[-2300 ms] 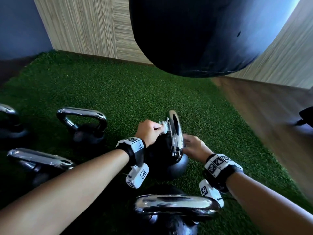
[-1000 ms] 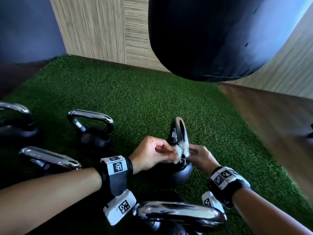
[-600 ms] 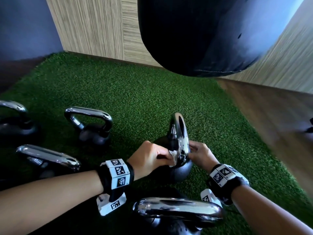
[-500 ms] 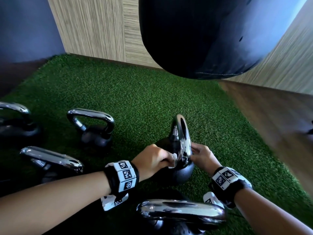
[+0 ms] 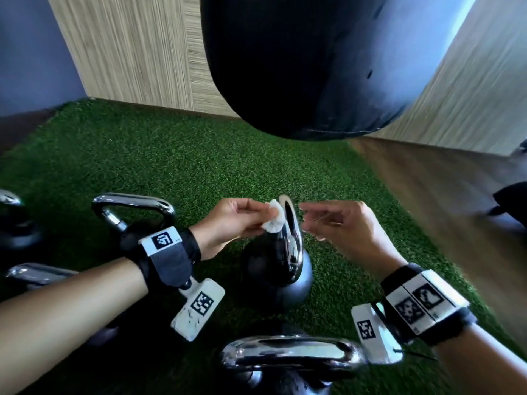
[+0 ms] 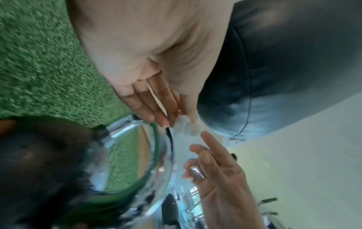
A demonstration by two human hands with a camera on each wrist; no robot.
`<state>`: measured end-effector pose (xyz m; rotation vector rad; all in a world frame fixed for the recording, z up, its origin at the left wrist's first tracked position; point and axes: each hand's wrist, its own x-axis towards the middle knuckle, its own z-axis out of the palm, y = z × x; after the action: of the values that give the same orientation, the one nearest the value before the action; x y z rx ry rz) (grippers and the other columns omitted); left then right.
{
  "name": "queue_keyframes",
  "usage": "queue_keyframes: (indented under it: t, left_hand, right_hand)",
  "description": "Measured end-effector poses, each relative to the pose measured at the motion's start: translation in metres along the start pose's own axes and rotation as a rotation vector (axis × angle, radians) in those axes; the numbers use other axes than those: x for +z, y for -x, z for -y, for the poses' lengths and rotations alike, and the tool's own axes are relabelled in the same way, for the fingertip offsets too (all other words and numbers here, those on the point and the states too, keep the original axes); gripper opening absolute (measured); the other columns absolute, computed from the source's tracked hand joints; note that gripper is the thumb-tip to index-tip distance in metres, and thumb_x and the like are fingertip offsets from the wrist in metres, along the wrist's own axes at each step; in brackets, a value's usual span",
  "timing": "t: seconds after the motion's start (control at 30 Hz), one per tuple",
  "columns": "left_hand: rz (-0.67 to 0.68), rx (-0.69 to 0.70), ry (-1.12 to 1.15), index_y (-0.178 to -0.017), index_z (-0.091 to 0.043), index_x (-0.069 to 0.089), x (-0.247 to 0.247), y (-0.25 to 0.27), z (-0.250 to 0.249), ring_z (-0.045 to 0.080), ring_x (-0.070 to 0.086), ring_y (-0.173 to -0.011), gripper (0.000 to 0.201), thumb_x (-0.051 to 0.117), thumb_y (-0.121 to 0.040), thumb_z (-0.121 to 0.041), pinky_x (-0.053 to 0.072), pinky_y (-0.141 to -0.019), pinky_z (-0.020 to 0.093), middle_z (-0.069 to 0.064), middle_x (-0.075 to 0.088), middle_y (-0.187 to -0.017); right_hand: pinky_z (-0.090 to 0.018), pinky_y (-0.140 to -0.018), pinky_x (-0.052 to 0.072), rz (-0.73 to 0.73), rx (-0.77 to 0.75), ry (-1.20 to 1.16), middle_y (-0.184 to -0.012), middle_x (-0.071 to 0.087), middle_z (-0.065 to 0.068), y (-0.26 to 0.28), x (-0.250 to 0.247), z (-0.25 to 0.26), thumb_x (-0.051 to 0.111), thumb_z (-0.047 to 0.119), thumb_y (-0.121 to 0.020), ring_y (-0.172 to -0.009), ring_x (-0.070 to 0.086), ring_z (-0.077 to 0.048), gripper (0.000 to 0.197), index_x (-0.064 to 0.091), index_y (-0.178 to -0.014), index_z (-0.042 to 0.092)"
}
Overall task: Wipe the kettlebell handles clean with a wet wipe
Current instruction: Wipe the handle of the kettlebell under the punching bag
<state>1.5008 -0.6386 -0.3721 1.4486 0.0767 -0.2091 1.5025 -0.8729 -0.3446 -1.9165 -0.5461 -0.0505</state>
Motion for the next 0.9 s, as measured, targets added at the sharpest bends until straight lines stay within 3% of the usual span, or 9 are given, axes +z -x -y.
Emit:
queue_keyframes:
  t: [0.13,0.27,0.37,0.5,0.57,0.67,0.73,0.8,0.9]
  left_hand:
    - [0.087,-0.005,0.089,-0.090,-0.017,0.076,0.016,0.005,-0.020,0.010,0.071,-0.082,0.027,0.081,-0.069,-0.033,0.057,-0.078,0.025,0.002,0.079,-0.095]
    - [0.170,0.023,0.099,-0.102,-0.012,0.074,0.027,0.013,-0.026,0.009,0.071,-0.085,0.036,0.073,-0.080,-0.041,0.056,-0.079,0.024,0.000,0.077,-0.095]
    - [0.174,0.052,0.034,-0.102,-0.015,0.077,0.027,0.016,-0.030,0.014,0.072,-0.091,0.038,0.063,-0.090,-0.049,0.056,-0.086,0.028,0.003,0.078,-0.099]
    - [-0.016,0.236,-0.418,-0.098,-0.022,0.076,0.015,0.009,-0.010,0.024,0.073,-0.083,0.030,0.059,-0.099,-0.047,0.053,-0.075,0.029,-0.005,0.079,-0.092]
    - [-0.043,0.237,-0.772,-0.113,-0.027,0.070,0.006,0.005,0.009,0.020,0.068,-0.081,0.021,0.067,-0.093,-0.033,0.051,-0.076,0.029,-0.013,0.075,-0.097]
    - [0.162,0.080,-1.207,-0.159,-0.019,0.027,0.003,-0.003,0.054,0.020,0.054,-0.132,0.105,0.074,-0.070,-0.049,0.050,-0.108,0.038,0.000,0.053,-0.149]
    - [0.197,0.047,-1.382,-0.162,-0.018,-0.013,0.015,-0.005,0.084,0.026,0.007,-0.159,0.148,0.069,-0.055,-0.080,0.023,-0.127,0.051,0.004,-0.001,-0.172]
    - [0.153,0.049,-1.428,-0.157,-0.021,-0.029,0.035,-0.010,0.105,0.026,-0.017,-0.156,0.158,0.058,-0.049,-0.098,0.005,-0.128,0.057,0.006,-0.027,-0.167]
    - [-0.004,0.128,-1.397,-0.159,-0.018,-0.022,0.055,-0.021,0.119,0.029,-0.011,-0.158,0.137,0.035,-0.066,-0.100,0.002,-0.127,0.058,0.012,-0.021,-0.169]
  right_hand:
    - [-0.006,-0.059,0.049,-0.024,-0.082,0.065,-0.094,0.066,-0.007,-0.005,0.013,0.023,0.083,-0.005,-0.073,-0.071,0.065,0.002,0.053,0.067,-0.123,-0.001]
    - [-0.011,-0.058,0.050,-0.147,-0.116,0.040,-0.097,0.070,-0.022,-0.006,0.012,0.034,0.083,-0.006,-0.074,-0.071,0.061,-0.015,0.039,0.072,-0.111,-0.010]
    - [-0.013,-0.058,0.053,-0.110,-0.060,0.069,-0.096,0.075,-0.014,-0.006,0.004,0.036,0.083,0.000,-0.077,-0.070,0.067,-0.016,0.029,0.077,-0.105,-0.004]
    - [-0.010,-0.054,0.053,-0.145,0.026,0.032,-0.097,0.073,-0.018,-0.008,-0.004,0.021,0.074,-0.009,-0.083,-0.061,0.067,-0.007,0.026,0.072,-0.108,-0.013]
    - [-0.017,-0.059,0.059,-0.174,0.081,0.056,-0.097,0.076,-0.016,-0.007,-0.012,0.008,0.077,-0.002,-0.084,-0.064,0.072,-0.008,0.025,0.074,-0.108,-0.008]
    - [-0.028,-0.063,0.063,-0.187,0.157,0.087,-0.095,0.078,-0.017,-0.005,-0.024,-0.012,0.079,0.003,-0.083,-0.068,0.073,-0.016,0.026,0.075,-0.108,-0.002]
    - [-0.016,-0.055,0.057,-0.202,0.183,0.118,-0.089,0.078,-0.014,-0.004,-0.029,-0.022,0.079,0.004,-0.083,-0.059,0.069,-0.007,0.026,0.075,-0.109,-0.001]
    - [-0.010,-0.050,0.050,-0.209,0.204,0.198,-0.081,0.077,0.001,-0.004,-0.030,-0.030,0.082,0.013,-0.083,-0.055,0.066,0.003,0.025,0.078,-0.107,0.008]
    - [-0.007,-0.051,0.047,-0.210,0.257,0.220,-0.082,0.076,0.005,-0.007,-0.032,-0.043,0.084,0.017,-0.081,-0.055,0.064,0.009,0.025,0.078,-0.106,0.014]
